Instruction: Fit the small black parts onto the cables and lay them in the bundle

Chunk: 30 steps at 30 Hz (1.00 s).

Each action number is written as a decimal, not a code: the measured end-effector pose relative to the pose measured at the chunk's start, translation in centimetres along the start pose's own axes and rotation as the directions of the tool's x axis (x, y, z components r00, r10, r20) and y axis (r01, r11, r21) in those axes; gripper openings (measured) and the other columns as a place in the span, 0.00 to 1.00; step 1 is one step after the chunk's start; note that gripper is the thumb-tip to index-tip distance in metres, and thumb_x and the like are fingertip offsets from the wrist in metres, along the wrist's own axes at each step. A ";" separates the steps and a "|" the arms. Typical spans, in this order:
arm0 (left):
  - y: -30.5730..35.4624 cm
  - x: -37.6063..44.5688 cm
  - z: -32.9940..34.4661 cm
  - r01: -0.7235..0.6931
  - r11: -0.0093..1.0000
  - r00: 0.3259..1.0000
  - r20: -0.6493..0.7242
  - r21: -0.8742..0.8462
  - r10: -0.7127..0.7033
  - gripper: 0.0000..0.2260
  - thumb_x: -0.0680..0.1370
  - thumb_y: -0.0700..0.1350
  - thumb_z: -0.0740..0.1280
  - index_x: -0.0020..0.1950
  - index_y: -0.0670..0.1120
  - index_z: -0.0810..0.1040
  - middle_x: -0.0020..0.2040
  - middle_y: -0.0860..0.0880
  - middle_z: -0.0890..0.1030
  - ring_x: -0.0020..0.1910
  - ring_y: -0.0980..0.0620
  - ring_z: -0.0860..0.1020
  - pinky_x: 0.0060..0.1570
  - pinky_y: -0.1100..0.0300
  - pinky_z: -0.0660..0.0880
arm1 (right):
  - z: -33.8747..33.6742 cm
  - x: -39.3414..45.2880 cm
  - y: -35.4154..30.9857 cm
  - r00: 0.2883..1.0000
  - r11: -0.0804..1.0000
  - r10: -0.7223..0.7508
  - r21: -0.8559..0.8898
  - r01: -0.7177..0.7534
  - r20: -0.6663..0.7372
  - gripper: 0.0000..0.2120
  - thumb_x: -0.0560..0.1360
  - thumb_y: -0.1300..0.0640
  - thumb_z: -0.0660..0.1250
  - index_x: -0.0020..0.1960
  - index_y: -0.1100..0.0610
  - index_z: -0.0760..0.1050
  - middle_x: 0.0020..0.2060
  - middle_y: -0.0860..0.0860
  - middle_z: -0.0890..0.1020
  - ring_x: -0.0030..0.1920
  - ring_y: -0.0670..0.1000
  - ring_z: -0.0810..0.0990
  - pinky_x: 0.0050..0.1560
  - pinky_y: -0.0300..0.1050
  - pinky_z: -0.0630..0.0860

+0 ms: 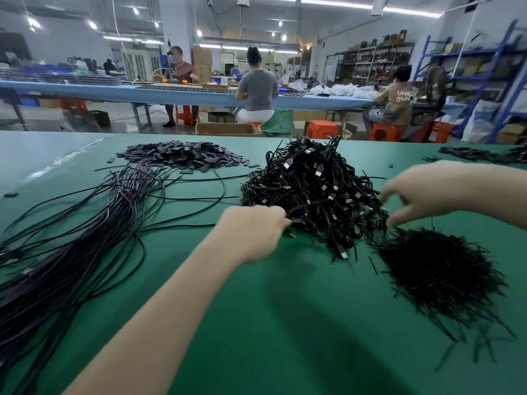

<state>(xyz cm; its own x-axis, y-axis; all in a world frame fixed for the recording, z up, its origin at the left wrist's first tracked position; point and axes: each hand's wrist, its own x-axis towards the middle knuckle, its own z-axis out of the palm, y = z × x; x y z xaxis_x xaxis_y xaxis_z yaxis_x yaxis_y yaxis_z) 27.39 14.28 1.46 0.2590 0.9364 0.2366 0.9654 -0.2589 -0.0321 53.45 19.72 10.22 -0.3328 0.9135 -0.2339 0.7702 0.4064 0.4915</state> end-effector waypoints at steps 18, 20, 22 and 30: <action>-5.2 -0.6 -4.1 0.110 0.578 0.930 -0.121 -0.809 -0.346 0.16 0.84 0.52 0.52 0.42 0.47 0.71 0.29 0.54 0.69 0.27 0.54 0.68 0.35 0.58 0.69 | 10.7 -0.1 2.4 0.929 0.909 0.356 0.271 -0.318 -0.103 0.10 0.77 0.41 0.63 0.50 0.43 0.81 0.40 0.41 0.81 0.39 0.45 0.80 0.38 0.45 0.81; -5.1 -0.5 -4.1 0.105 0.556 0.932 -0.113 -0.825 -0.344 0.16 0.84 0.52 0.52 0.41 0.46 0.71 0.30 0.53 0.68 0.28 0.54 0.66 0.34 0.59 0.67 | 10.7 0.1 2.6 0.918 0.877 0.385 0.349 -0.331 -0.095 0.10 0.77 0.43 0.64 0.48 0.45 0.82 0.39 0.42 0.81 0.38 0.45 0.80 0.38 0.46 0.81; -5.1 -0.5 -4.1 0.089 0.539 0.937 -0.113 -0.838 -0.331 0.16 0.84 0.51 0.52 0.41 0.46 0.70 0.29 0.53 0.68 0.28 0.55 0.66 0.32 0.60 0.66 | 10.8 0.4 2.8 0.906 0.830 0.415 0.440 -0.342 -0.079 0.08 0.75 0.44 0.68 0.45 0.46 0.82 0.38 0.42 0.82 0.37 0.45 0.80 0.39 0.47 0.81; -4.3 -0.7 -4.6 0.014 0.323 0.977 -0.056 -0.946 -0.207 0.15 0.84 0.49 0.52 0.41 0.45 0.68 0.24 0.58 0.65 0.25 0.60 0.63 0.26 0.68 0.64 | 7.0 1.1 2.0 0.883 0.809 0.435 0.506 -0.299 -0.174 0.07 0.73 0.49 0.72 0.39 0.51 0.81 0.35 0.44 0.81 0.36 0.46 0.79 0.38 0.46 0.80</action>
<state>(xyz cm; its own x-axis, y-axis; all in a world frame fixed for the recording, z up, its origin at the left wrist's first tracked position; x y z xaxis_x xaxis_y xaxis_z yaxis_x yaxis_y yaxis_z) 22.94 13.62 5.94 0.0517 0.9549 0.2923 0.2859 -0.2946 0.9118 58.44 21.45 5.04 -0.0536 0.9868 0.1531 0.9979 0.0474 0.0434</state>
